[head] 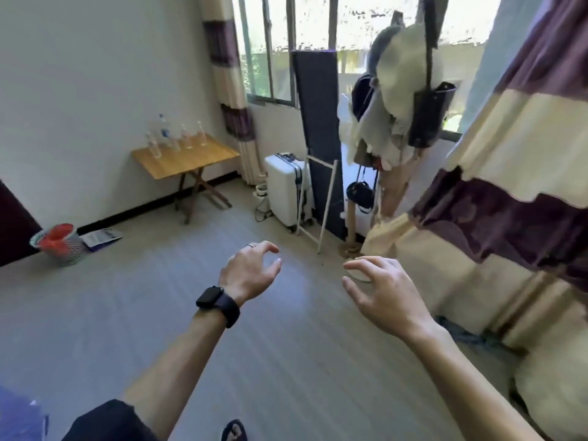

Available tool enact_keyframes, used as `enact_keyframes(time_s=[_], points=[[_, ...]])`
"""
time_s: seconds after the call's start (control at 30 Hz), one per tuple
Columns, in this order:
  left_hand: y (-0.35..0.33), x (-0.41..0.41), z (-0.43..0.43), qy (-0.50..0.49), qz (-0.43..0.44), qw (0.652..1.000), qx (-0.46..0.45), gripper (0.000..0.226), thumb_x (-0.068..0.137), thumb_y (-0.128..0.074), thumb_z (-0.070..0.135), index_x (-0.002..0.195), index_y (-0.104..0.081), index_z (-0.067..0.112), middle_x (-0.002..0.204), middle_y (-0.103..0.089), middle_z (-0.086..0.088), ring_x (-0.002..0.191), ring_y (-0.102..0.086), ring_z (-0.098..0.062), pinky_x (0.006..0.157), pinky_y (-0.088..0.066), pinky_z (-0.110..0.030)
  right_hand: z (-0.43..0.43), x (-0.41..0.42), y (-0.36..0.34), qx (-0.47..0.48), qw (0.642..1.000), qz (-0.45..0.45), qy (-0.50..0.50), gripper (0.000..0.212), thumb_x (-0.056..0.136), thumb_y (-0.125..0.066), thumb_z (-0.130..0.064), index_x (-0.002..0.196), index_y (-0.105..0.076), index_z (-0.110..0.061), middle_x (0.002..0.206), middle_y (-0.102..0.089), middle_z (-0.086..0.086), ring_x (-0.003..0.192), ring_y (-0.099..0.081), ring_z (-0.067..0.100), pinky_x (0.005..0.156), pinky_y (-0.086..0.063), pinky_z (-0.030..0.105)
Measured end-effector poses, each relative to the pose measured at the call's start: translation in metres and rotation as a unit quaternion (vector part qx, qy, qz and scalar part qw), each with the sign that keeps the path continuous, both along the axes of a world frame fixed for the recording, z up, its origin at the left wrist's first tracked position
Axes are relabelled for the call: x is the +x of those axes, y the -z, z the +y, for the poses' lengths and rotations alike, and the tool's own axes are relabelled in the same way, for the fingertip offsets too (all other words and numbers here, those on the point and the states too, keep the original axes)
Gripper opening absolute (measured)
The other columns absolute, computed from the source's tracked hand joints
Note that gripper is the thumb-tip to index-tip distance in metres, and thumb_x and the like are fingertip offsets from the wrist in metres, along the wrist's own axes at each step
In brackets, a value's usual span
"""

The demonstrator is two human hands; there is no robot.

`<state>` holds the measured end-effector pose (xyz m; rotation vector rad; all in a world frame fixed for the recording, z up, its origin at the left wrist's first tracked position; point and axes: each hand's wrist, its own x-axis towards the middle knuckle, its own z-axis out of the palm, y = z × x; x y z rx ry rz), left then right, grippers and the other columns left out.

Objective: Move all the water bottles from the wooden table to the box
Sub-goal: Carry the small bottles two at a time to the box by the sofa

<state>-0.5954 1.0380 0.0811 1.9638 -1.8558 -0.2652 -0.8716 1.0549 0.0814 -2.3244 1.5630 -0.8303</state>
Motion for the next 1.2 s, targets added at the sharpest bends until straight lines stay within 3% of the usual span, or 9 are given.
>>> enact_keyframes(time_s=[0.4, 0.73, 1.2], points=[[-0.019, 0.312, -0.116, -0.157, -0.006, 0.988, -0.002, 0.028, 0.092, -0.058, 0.048, 0.118, -0.063, 0.038, 0.126, -0.063, 0.008, 0.114, -0.061, -0.019, 0.089, -0.051, -0.033, -0.196, 0.328, -0.024, -0.034, 0.987, 0.011, -0.157, 0.038, 0.094, -0.055, -0.056, 0.128, -0.062, -0.04, 0.134, -0.057, -0.018, 0.134, -0.038, 0.011, 0.107, -0.038, 0.028], [-0.064, 0.472, -0.233, -0.179, -0.027, 0.982, -0.045, 0.031, 0.092, -0.059, 0.044, 0.122, -0.062, 0.034, 0.125, -0.064, 0.006, 0.116, -0.06, -0.019, 0.096, -0.047, -0.034, -0.342, 0.499, -0.065, -0.059, 0.978, -0.01, -0.199, 0.036, 0.092, -0.056, -0.056, 0.124, -0.064, -0.041, 0.132, -0.057, -0.021, 0.131, -0.039, 0.01, 0.105, -0.036, 0.025], [-0.112, 0.717, -0.447, -0.279, -0.075, 0.956, -0.056, 0.037, 0.094, -0.056, 0.045, 0.13, -0.056, 0.036, 0.13, -0.061, 0.003, 0.122, -0.058, -0.021, 0.098, -0.048, -0.037, -0.614, 0.758, -0.06, -0.035, 0.957, -0.011, -0.289, 0.037, 0.092, -0.055, -0.058, 0.125, -0.061, -0.043, 0.131, -0.057, -0.021, 0.124, -0.046, 0.012, 0.094, -0.035, 0.021]])
